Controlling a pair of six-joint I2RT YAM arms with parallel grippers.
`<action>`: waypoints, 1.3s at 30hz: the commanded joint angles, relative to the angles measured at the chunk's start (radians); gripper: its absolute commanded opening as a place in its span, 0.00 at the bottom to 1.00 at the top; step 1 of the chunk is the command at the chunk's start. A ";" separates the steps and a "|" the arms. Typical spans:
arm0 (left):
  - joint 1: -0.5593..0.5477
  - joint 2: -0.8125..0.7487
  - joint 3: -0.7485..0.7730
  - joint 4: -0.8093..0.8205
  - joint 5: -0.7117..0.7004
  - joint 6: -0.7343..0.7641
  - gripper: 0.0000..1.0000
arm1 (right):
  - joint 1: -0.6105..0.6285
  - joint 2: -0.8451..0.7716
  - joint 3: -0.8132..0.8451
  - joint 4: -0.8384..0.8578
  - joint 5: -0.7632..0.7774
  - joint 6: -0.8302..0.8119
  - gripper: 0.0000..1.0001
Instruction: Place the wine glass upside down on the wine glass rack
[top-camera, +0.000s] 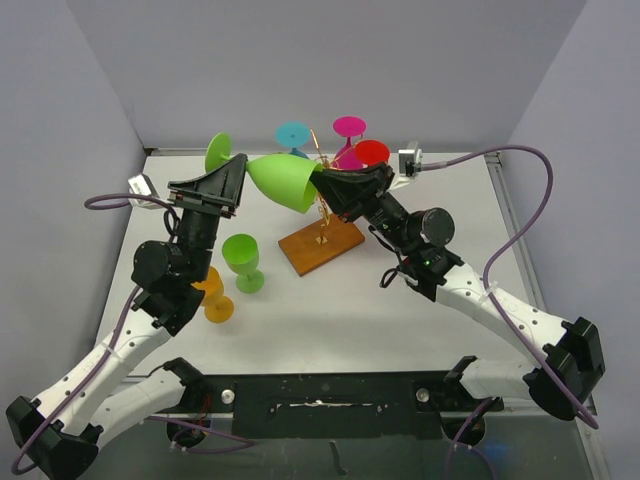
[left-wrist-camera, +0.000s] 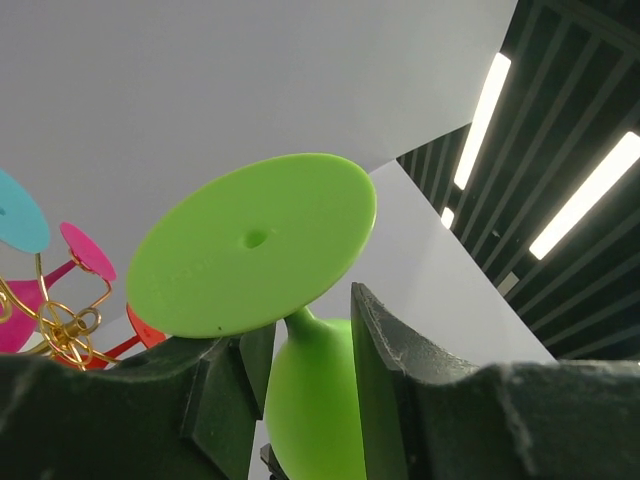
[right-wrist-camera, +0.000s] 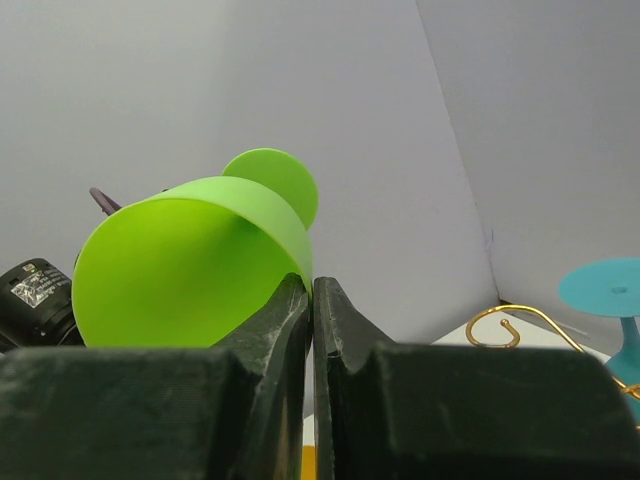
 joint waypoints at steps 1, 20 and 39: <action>0.007 -0.001 0.018 0.088 -0.035 -0.007 0.32 | 0.007 -0.036 -0.016 0.052 -0.020 0.005 0.00; 0.008 0.006 0.031 0.110 -0.011 0.048 0.13 | 0.007 -0.065 -0.033 0.026 -0.018 -0.015 0.09; 0.012 -0.038 0.059 0.031 0.051 0.314 0.12 | 0.006 -0.184 0.087 -0.477 0.102 -0.145 0.52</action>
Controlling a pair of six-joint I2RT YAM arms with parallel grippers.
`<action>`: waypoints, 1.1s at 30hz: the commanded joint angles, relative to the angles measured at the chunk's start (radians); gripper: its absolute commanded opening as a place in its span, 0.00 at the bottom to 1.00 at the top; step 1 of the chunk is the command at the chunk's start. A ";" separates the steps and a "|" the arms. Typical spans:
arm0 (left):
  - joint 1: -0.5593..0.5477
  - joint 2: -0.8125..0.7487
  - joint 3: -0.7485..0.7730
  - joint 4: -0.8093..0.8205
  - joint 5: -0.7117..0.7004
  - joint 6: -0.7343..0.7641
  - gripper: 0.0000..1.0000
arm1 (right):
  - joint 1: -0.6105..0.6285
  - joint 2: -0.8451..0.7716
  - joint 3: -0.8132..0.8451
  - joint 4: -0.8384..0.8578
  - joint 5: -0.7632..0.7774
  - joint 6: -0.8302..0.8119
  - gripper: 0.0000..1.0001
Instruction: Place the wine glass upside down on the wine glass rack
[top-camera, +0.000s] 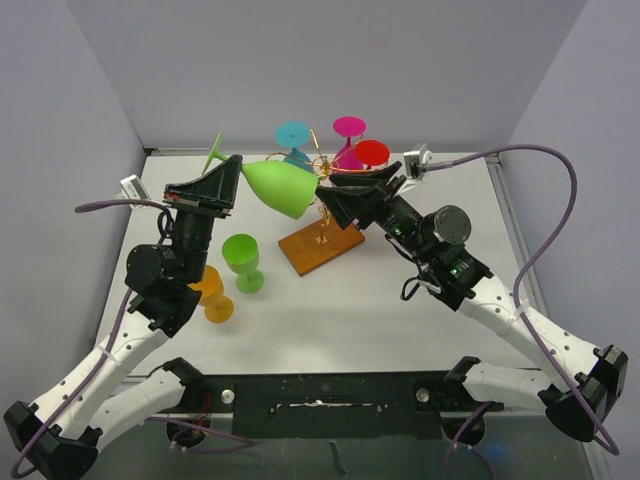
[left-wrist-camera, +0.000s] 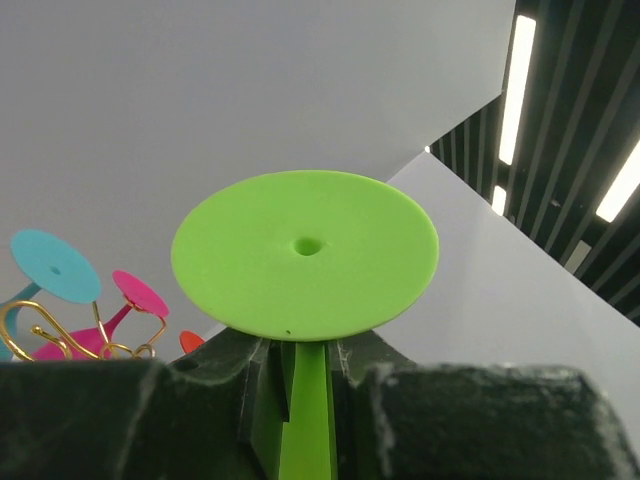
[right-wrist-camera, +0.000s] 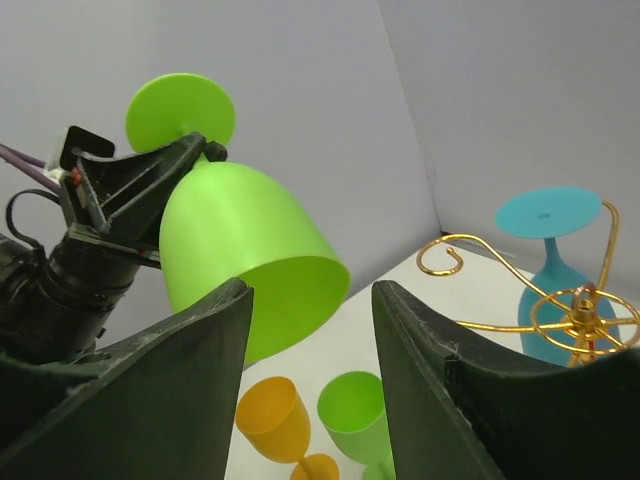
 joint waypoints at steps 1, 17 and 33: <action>0.005 -0.034 0.061 -0.007 0.043 0.134 0.12 | 0.006 -0.050 0.083 -0.186 0.082 -0.065 0.52; 0.006 -0.065 0.175 -0.402 0.288 0.727 0.10 | 0.006 -0.037 0.214 -0.237 0.028 0.003 0.63; 0.006 -0.041 0.118 -0.471 0.646 0.887 0.06 | 0.006 0.092 0.290 -0.236 -0.073 0.204 0.64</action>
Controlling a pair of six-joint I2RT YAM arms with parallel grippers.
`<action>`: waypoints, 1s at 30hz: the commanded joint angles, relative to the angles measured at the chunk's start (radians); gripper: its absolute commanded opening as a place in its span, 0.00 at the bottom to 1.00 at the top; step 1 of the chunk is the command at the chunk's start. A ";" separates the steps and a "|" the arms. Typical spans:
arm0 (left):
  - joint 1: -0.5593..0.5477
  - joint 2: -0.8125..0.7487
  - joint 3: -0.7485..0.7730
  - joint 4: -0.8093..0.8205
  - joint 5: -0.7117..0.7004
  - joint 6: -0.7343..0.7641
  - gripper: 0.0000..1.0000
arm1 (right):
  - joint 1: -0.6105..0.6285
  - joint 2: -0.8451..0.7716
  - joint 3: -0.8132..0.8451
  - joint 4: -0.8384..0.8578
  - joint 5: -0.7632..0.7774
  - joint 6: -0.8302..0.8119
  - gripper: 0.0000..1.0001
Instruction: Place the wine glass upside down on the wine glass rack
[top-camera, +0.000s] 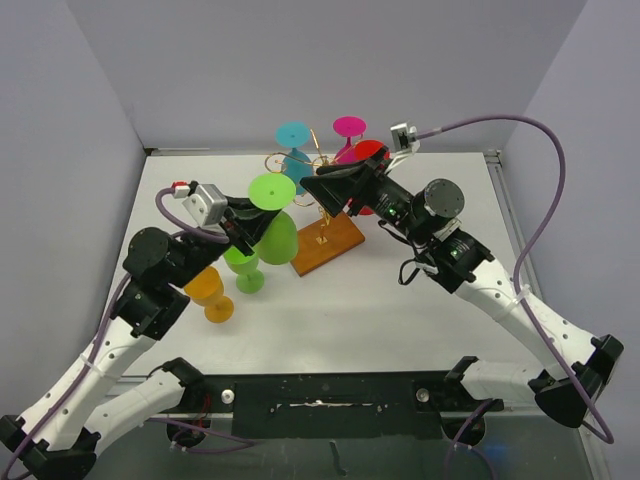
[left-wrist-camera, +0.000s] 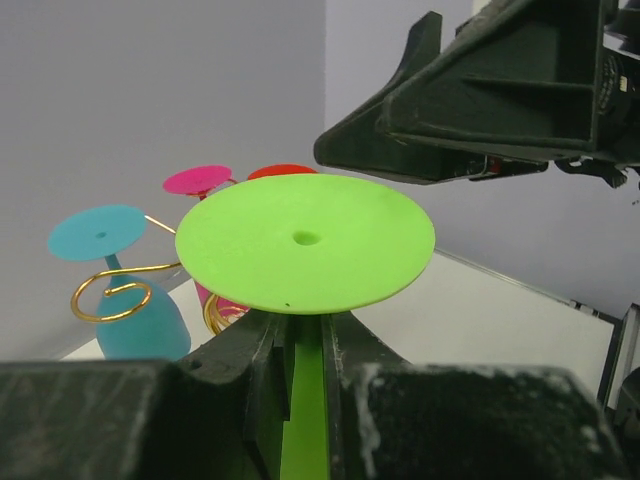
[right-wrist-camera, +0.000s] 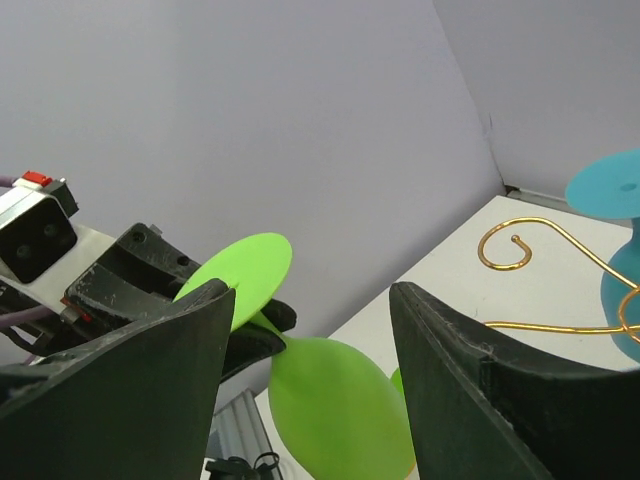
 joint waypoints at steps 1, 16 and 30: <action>0.005 -0.003 -0.012 0.018 0.082 0.052 0.06 | 0.005 0.017 0.074 0.006 -0.033 0.061 0.64; 0.005 -0.009 -0.043 0.031 0.061 0.102 0.06 | 0.006 0.109 0.120 -0.077 -0.155 0.136 0.50; 0.005 -0.014 -0.054 0.030 0.004 0.131 0.06 | 0.007 0.142 0.116 -0.040 -0.265 0.215 0.20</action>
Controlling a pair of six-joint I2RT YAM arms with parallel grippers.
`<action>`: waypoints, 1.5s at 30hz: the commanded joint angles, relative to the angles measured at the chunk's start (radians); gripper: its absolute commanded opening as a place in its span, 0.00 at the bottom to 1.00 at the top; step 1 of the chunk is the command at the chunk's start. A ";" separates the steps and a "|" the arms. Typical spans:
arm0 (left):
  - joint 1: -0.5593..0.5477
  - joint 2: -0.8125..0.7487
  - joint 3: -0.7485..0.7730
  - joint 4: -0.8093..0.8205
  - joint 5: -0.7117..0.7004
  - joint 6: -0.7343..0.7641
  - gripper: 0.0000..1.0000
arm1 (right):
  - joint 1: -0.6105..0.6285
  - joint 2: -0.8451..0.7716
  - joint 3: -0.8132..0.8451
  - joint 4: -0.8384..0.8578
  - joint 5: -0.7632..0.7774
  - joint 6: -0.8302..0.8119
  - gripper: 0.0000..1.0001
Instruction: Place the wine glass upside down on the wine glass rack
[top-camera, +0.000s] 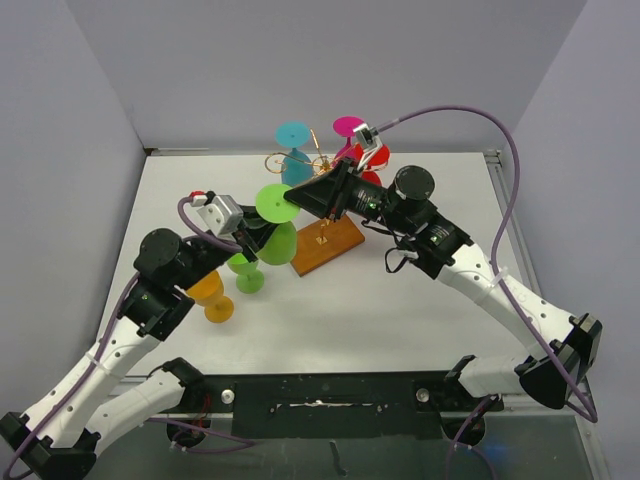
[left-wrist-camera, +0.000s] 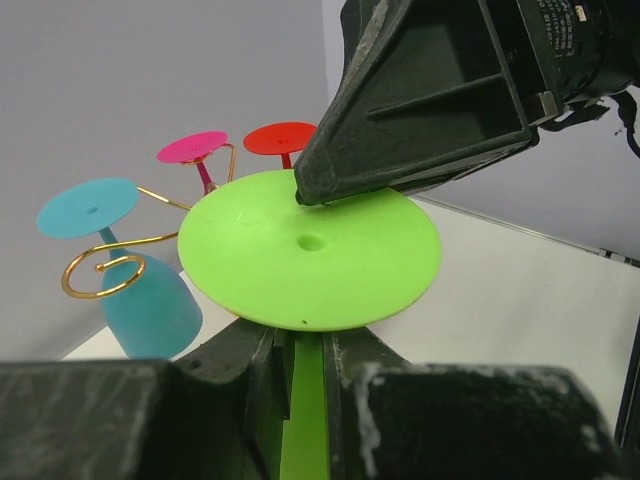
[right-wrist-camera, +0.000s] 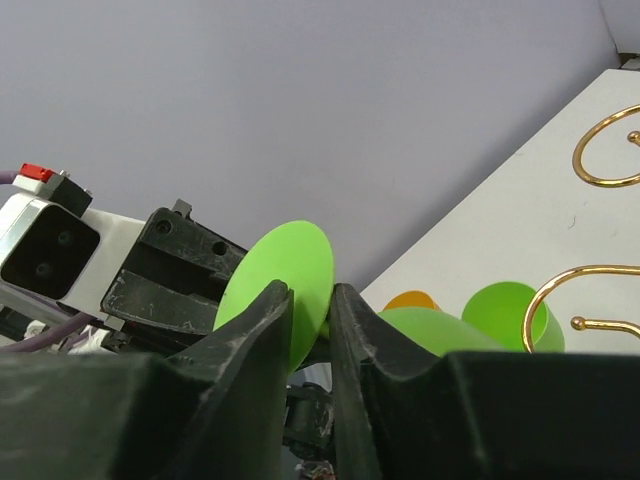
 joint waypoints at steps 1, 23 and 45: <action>0.005 -0.016 0.007 0.043 -0.041 0.030 0.06 | 0.008 0.009 0.041 0.060 -0.072 0.049 0.18; 0.004 -0.089 -0.037 -0.028 -0.063 0.020 0.55 | 0.006 -0.012 0.027 0.059 -0.073 0.070 0.00; 0.004 -0.238 -0.104 -0.084 -0.034 0.025 0.61 | -0.045 -0.245 -0.207 -0.146 -0.057 -0.004 0.00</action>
